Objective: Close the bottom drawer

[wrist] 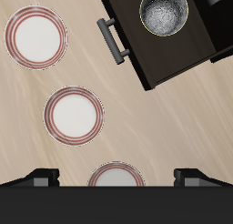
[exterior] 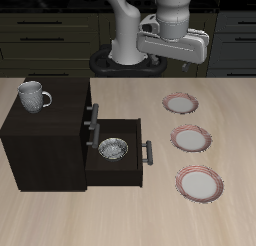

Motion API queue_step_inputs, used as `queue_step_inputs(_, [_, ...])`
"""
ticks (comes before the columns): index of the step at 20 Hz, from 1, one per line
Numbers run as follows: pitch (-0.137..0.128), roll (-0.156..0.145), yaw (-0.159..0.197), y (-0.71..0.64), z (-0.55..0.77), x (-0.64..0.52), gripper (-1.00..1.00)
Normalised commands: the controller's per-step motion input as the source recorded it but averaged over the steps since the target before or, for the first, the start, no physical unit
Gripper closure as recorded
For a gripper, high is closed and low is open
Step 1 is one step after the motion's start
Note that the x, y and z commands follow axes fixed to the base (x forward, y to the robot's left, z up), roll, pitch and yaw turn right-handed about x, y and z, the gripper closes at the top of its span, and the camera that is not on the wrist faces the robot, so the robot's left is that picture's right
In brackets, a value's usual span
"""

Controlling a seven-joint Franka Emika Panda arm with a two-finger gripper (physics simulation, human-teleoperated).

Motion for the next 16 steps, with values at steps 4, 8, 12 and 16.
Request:
queue_step_inputs(4, [-0.006,-0.030,-0.123,0.15,0.00,0.13,-1.00])
queue_step_inputs(8, [0.004,-0.026,-0.147,0.17,-0.01,0.17,-1.00])
queue_step_inputs(12, [-0.049,-0.023,-0.128,0.09,0.06,0.10,-1.00])
queue_step_inputs(16, [0.021,-0.015,-0.156,0.00,-0.06,0.19,-1.00])
